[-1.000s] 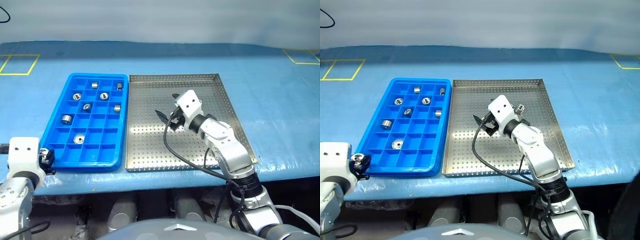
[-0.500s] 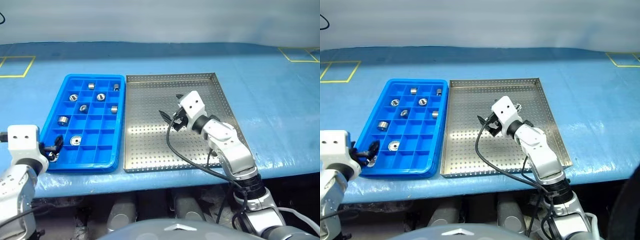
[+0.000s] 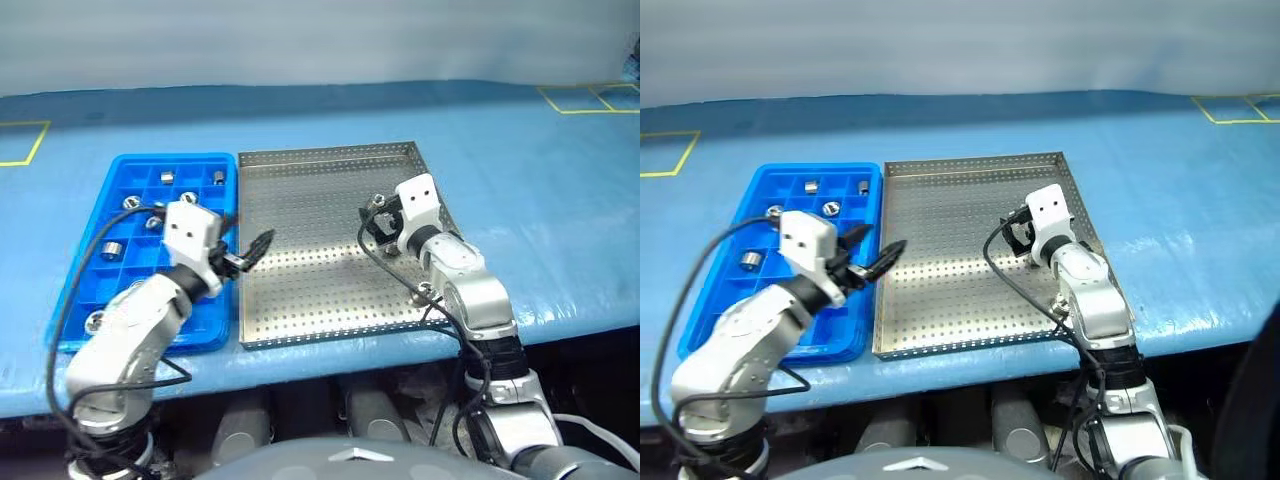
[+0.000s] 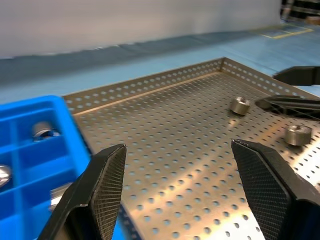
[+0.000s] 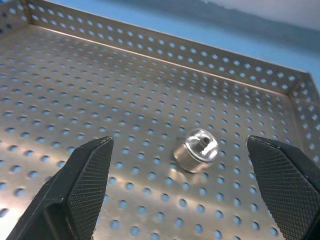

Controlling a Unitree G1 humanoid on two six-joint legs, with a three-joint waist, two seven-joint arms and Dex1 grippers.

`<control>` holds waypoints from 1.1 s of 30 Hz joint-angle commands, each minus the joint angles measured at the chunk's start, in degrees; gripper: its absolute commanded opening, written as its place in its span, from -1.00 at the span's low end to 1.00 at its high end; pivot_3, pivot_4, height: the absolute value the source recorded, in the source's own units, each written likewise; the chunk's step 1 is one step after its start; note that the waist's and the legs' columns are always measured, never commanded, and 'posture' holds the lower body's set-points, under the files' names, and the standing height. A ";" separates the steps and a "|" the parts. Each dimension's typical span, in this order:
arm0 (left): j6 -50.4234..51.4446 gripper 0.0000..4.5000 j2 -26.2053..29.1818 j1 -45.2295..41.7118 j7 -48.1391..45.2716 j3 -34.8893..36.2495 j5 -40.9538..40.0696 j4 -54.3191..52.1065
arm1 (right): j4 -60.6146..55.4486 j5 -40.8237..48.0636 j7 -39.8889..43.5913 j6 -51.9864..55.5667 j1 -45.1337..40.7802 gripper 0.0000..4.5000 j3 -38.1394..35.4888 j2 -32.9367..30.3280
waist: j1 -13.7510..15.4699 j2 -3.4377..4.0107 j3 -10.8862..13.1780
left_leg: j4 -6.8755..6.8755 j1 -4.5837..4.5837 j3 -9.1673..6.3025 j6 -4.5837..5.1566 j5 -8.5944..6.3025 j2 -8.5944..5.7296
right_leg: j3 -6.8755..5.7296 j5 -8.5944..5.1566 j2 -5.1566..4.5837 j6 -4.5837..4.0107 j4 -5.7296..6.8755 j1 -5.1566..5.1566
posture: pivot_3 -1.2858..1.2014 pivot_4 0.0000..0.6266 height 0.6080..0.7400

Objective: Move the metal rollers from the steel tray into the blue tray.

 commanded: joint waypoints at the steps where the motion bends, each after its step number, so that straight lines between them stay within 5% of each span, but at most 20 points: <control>1: -3.48 0.62 -0.33 -0.17 -1.03 -6.92 0.21 -0.22 | 6.92 1.04 -0.57 -4.28 -5.38 1.00 -2.43 1.14 | -1.21 0.01 0.01 | 0.00 0.01 0.01 0.01 0.00 0.01 | 0.04 0.04 0.04 0.07 0.00 0.00 | -0.12 -0.52 1.00; 7: -5.44 0.62 0.50 0.53 -1.47 -11.79 0.50 0.09 | 25.04 2.55 1.54 -11.24 -14.58 1.00 -4.06 2.95 | -3.21 0.06 0.03 | -0.01 -0.01 0.01 0.04 -0.02 0.03 | 0.12 0.21 0.11 0.37 -0.03 -0.01 | -0.11 -0.52 1.00; 20: -6.55 0.62 2.23 3.79 0.38 -10.64 0.90 -0.59 | 51.92 1.51 3.83 -21.06 -26.96 1.00 -4.15 4.95 | -3.48 0.14 0.09 | -0.02 -0.04 -0.02 0.09 -0.05 0.01 | 0.14 0.27 0.06 0.46 -0.07 -0.02 | -0.07 -0.52 1.00; 28: -7.23 0.65 3.08 4.40 1.29 -9.56 0.79 -0.75 | 58.05 0.74 1.27 -20.93 -30.10 0.01 -4.43 4.40 | -2.67 0.19 0.11 | -0.03 -0.04 -0.04 0.09 -0.05 0.01 | 0.12 0.27 0.02 0.46 -0.07 -0.01 | -0.06 -0.52 1.00; 33: -7.48 0.65 3.46 4.20 1.27 -9.50 0.50 -0.49 | 56.28 0.64 0.52 -20.55 -29.13 0.01 -4.76 4.20 | -2.47 0.21 0.11 | -0.03 -0.04 -0.03 0.09 -0.05 -0.01 | 0.12 0.27 0.00 0.46 -0.07 -0.01 | -0.07 -0.52 1.00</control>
